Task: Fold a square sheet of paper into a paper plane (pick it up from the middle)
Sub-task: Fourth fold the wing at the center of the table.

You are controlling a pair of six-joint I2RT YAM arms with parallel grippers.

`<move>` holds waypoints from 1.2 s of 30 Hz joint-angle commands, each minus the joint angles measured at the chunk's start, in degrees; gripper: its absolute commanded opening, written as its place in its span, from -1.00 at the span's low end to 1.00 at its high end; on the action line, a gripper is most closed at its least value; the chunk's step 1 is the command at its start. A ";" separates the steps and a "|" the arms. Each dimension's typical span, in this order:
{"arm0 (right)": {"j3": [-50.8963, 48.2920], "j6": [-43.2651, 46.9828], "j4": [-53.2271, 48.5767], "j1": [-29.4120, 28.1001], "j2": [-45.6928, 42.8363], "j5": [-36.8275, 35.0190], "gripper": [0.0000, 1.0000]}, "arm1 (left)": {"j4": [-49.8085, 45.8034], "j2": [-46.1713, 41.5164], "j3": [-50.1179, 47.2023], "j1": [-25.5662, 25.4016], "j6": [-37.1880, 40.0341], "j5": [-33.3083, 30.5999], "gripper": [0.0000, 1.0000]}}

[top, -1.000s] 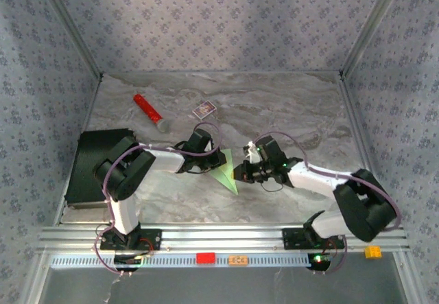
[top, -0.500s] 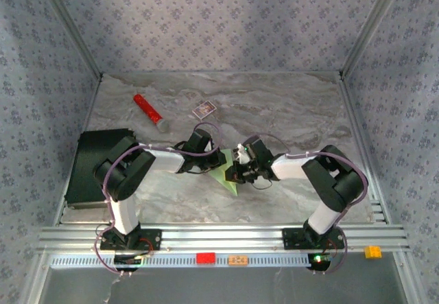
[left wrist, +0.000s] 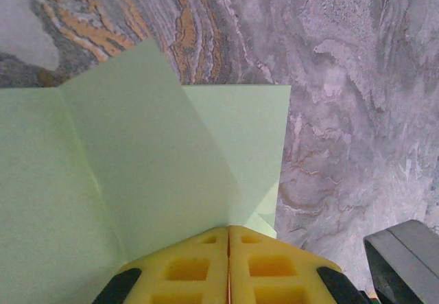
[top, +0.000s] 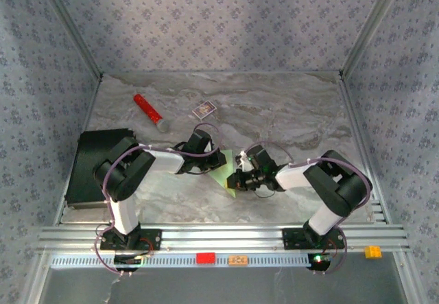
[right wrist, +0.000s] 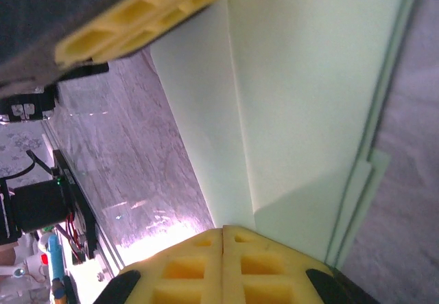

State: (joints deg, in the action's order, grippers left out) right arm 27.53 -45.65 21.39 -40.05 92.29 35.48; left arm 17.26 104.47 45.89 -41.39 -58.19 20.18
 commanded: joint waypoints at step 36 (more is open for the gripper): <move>9.01 2.98 -18.30 0.21 -7.49 -3.42 -0.84 | -2.08 -4.62 -6.86 -3.21 -5.31 -8.25 -0.85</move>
State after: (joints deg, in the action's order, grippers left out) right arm 34.72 -41.78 1.61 -39.20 80.64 31.77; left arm 19.35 100.27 40.66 -44.10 -62.70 14.09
